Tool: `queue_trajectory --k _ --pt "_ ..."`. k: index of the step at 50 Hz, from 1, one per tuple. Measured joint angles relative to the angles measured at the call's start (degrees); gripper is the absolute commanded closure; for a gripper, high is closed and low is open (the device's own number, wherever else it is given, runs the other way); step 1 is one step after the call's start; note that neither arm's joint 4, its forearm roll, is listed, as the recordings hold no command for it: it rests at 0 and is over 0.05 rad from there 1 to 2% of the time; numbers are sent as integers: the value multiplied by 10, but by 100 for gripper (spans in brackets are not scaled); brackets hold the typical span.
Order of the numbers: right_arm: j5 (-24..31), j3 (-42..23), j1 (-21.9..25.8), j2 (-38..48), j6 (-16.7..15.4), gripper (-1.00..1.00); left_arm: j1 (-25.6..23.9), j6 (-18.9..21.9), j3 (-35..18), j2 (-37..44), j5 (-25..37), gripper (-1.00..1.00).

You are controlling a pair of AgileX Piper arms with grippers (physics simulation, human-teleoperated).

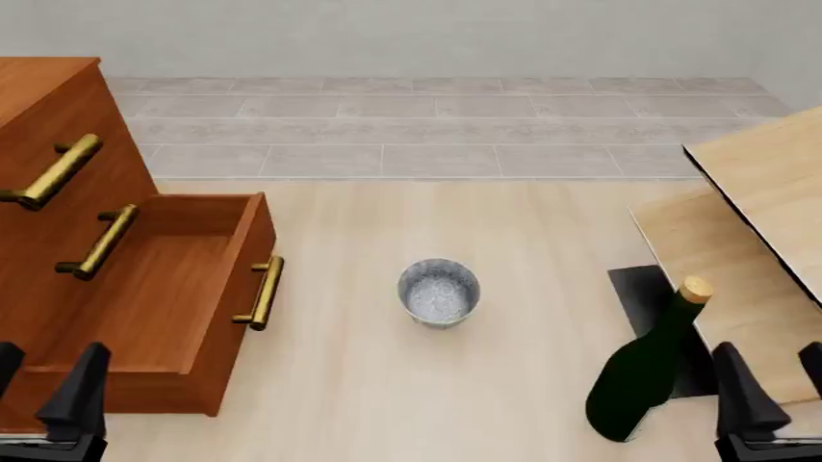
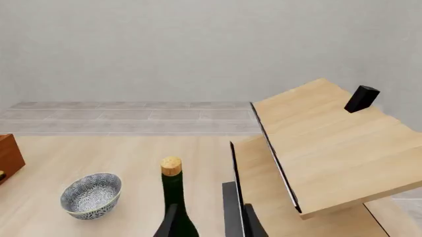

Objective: Put the bowl on top of the cabinet.

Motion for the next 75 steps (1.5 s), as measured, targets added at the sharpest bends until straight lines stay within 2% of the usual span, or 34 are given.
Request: queue_trajectory --k 16,41,55,75 --pt "-1 -1 0 2 0 -100 -15 0 -4 25 -21 -100" --pt "-1 -2 0 3 0 -100 -142 -2 -68 226 -106 -100" --pt "-1 -2 0 3 0 -100 -206 19 -122 348 -138 -100" --pt "-1 -2 0 3 0 -100 -270 16 -236 503 -141 -100"
